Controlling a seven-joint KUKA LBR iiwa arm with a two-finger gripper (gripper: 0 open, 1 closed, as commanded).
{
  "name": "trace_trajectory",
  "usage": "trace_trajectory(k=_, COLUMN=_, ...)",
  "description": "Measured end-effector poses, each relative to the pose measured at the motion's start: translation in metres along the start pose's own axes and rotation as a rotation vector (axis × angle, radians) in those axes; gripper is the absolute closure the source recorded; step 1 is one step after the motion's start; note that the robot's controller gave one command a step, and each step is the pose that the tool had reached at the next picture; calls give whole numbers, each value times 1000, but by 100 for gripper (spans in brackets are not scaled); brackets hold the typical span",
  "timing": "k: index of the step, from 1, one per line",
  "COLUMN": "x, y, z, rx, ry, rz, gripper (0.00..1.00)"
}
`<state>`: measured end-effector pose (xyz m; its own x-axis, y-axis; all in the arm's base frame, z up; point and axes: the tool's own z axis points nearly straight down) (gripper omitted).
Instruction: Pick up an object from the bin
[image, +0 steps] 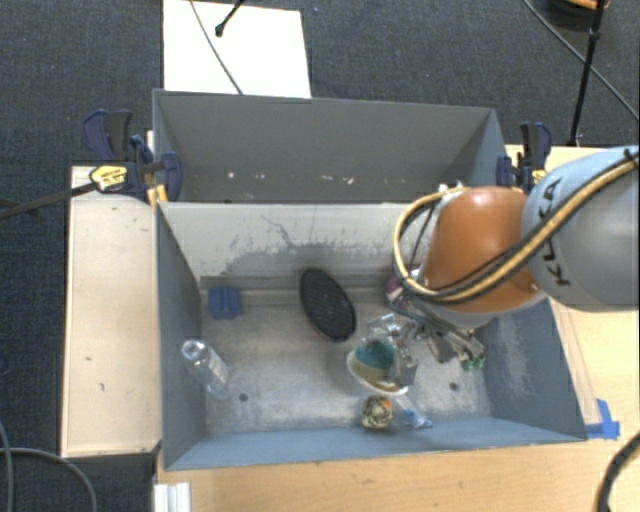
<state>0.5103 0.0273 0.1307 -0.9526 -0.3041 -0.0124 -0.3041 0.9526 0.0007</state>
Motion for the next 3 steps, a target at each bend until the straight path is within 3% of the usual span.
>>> trace_trajectory(k=1, x=-7, y=-1, z=-92, rx=3, ry=1, rz=-15, gripper=100)
trace_trajectory(k=2, x=-2, y=-23, z=-16, rx=-1, ry=16, rz=-101, gripper=100)
trace_trajectory(k=3, x=0, y=-25, z=-155, rx=4, ry=1, rz=-68, gripper=100)
